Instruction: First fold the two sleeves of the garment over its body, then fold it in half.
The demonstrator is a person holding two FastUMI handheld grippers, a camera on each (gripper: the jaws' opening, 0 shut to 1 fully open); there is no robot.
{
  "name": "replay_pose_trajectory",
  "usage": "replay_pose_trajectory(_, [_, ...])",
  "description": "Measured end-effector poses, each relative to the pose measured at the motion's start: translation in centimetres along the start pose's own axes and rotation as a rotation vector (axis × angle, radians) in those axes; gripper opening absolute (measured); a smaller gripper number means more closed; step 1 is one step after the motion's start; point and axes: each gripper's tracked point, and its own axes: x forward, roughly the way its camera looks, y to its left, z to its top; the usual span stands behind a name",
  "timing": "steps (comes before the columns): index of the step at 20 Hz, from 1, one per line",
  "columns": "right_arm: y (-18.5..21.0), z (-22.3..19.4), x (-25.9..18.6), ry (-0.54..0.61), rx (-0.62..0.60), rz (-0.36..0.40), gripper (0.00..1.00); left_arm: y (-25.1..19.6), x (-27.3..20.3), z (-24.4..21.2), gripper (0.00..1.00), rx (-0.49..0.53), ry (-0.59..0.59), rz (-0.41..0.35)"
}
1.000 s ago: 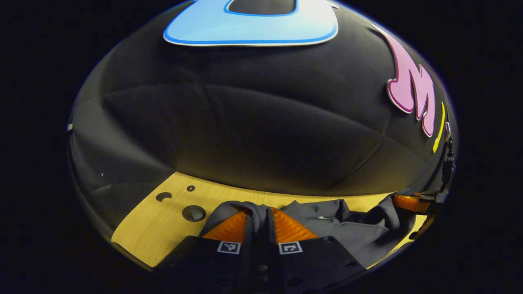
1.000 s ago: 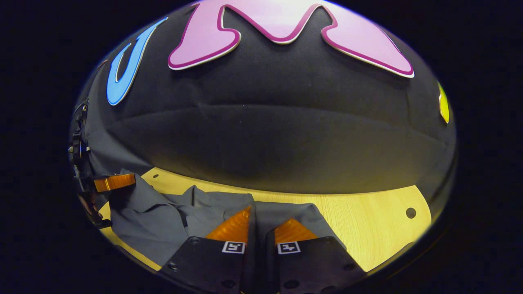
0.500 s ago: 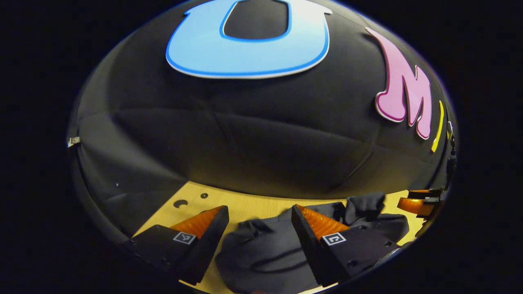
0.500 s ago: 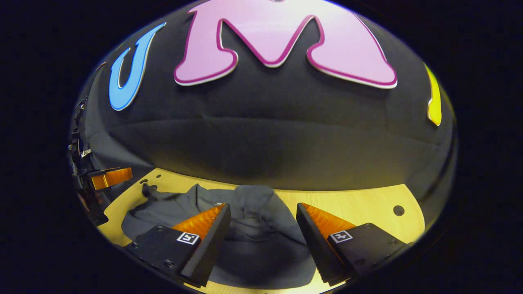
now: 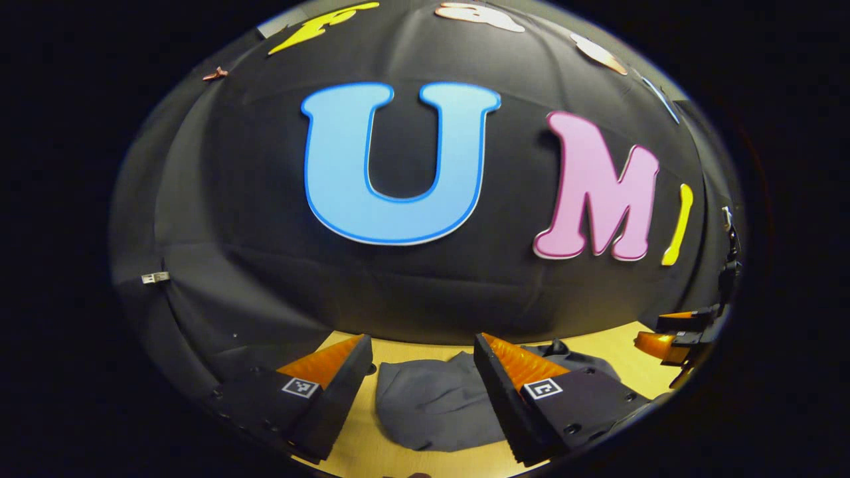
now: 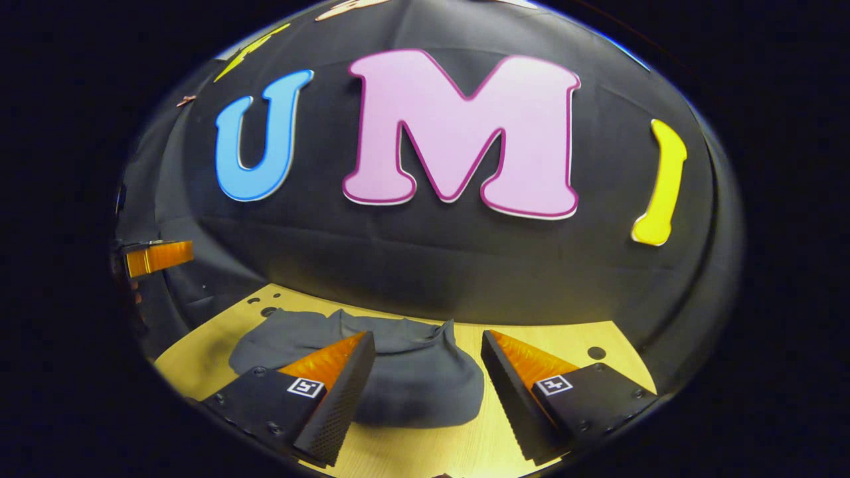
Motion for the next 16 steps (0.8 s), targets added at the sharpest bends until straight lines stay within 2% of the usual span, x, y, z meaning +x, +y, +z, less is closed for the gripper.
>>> replay_pose_trajectory(4, [1.0, 1.1, -6.7, -0.028, -0.006, -0.003, 0.98, -0.5, -7.2, 1.4, 0.96, -0.019, -0.033, 0.000])
replay_pose_trajectory(6, [1.7, 0.9, -9.7, -0.031, 0.022, -0.003, 0.98, -0.7, -10.4, 0.7, 0.96, -0.017, -0.014, -0.026])
replay_pose_trajectory(8, [2.3, 0.3, -12.4, -0.029, 0.059, -0.002, 0.98, -0.3, -13.7, 0.6, 0.96, -0.022, -0.004, -0.015])
replay_pose_trajectory(14, [2.2, -1.5, -19.8, -0.053, 0.120, -0.037, 0.98, 0.7, -22.0, -3.1, 0.96, 0.057, 0.014, 0.006])
replay_pose_trajectory(16, [2.1, -3.0, -22.1, -0.042, 0.124, -0.054, 0.98, 0.3, -24.1, -4.3, 0.96, 0.050, 0.008, 0.022])
